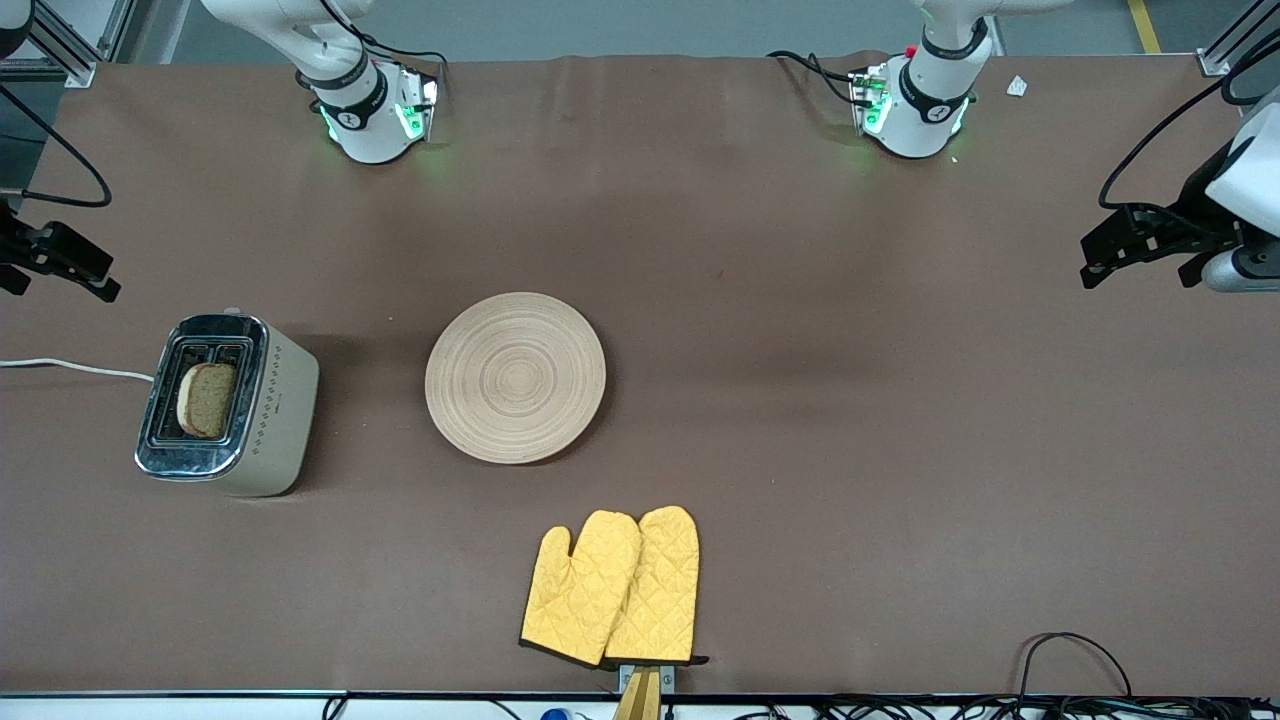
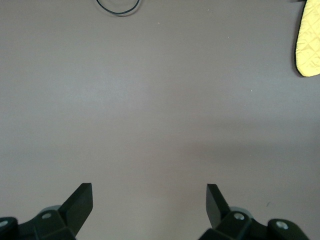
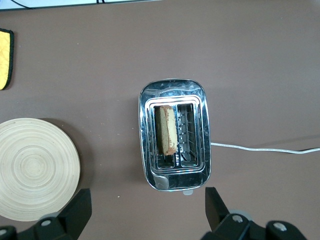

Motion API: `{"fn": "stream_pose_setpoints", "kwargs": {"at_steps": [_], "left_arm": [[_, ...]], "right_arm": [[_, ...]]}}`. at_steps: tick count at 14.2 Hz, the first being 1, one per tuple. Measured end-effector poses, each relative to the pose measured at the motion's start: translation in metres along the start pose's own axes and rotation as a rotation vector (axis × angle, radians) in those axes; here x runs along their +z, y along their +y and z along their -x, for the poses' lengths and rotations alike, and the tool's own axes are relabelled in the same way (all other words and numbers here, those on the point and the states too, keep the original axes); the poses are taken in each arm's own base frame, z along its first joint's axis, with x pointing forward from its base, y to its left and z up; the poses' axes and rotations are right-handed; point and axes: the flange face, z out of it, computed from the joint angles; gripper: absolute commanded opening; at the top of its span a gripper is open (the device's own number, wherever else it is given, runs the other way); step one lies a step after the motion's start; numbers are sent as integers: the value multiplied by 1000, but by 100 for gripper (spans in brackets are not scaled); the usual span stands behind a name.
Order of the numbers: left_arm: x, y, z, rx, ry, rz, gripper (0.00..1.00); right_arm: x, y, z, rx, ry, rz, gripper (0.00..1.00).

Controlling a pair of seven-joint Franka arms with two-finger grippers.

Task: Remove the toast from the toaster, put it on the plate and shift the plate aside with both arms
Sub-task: 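Move the right gripper down to the bread slice in the toaster, then close the right gripper on the bread slice's crust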

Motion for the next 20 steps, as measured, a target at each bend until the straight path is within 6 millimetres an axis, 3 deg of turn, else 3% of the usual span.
{"fn": "stream_pose_setpoints", "kwargs": {"at_steps": [3, 5, 8, 11, 12, 13, 16, 20], "left_arm": [[3, 0, -1, -1, -6, 0, 100], [6, 0, -2, -1, -12, 0, 100], [8, 1, -4, 0, -14, 0, 100], [8, 1, -4, -1, -14, 0, 100], [8, 1, -4, -1, -14, 0, 100], [8, 1, -4, -1, -13, 0, 100], [7, 1, -4, 1, -13, 0, 100], [7, 9, -3, 14, -13, 1, 100]], "right_arm": [[27, 9, -11, 18, -24, 8, 100], [60, 21, -21, 40, -45, 16, 100], [141, 36, -34, 63, -67, 29, 100], [220, 34, -34, 56, -97, 38, 100], [236, 33, -34, 55, -111, 40, 86], [246, 32, -34, 55, -125, 39, 1], [258, 25, -34, 57, -145, 26, 0], [253, 24, -37, 58, -133, 24, 0]]}}
